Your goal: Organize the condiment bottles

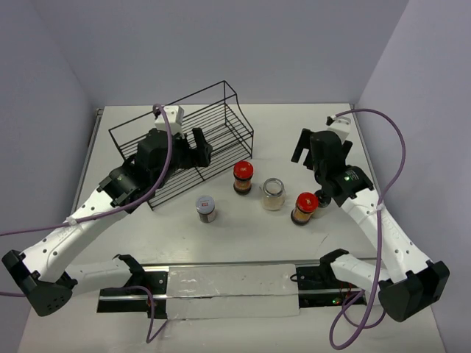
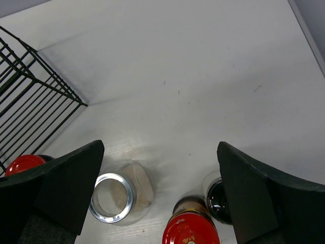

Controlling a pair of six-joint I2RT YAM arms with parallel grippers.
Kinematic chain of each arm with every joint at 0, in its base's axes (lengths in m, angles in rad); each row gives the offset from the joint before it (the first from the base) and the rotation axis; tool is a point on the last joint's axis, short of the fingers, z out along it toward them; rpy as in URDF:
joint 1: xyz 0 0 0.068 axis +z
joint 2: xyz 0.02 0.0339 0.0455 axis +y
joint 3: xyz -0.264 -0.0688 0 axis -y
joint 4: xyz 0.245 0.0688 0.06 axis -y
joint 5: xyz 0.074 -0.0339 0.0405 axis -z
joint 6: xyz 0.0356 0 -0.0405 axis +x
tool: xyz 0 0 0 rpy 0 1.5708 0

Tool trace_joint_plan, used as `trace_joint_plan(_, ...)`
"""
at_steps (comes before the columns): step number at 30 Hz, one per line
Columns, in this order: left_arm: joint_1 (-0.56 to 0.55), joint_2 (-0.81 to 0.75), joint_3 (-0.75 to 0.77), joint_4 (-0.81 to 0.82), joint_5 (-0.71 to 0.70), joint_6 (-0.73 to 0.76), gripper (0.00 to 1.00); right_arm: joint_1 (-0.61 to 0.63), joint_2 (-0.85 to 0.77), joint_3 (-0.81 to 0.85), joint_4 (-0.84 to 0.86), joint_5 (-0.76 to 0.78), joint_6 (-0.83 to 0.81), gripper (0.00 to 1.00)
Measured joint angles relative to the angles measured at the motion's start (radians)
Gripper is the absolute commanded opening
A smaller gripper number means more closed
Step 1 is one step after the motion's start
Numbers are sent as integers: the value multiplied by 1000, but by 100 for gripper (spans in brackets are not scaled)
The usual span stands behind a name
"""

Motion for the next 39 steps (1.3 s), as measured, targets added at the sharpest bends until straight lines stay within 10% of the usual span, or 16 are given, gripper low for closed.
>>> trace_joint_plan(20,-56,470,265,-85,-24,-35,94,-14,-83,-52,16,71,-1,100)
trace_joint_plan(39,-224,876,697,-489,-179,-303,95,-35,-103,-74,21,66,-8,100)
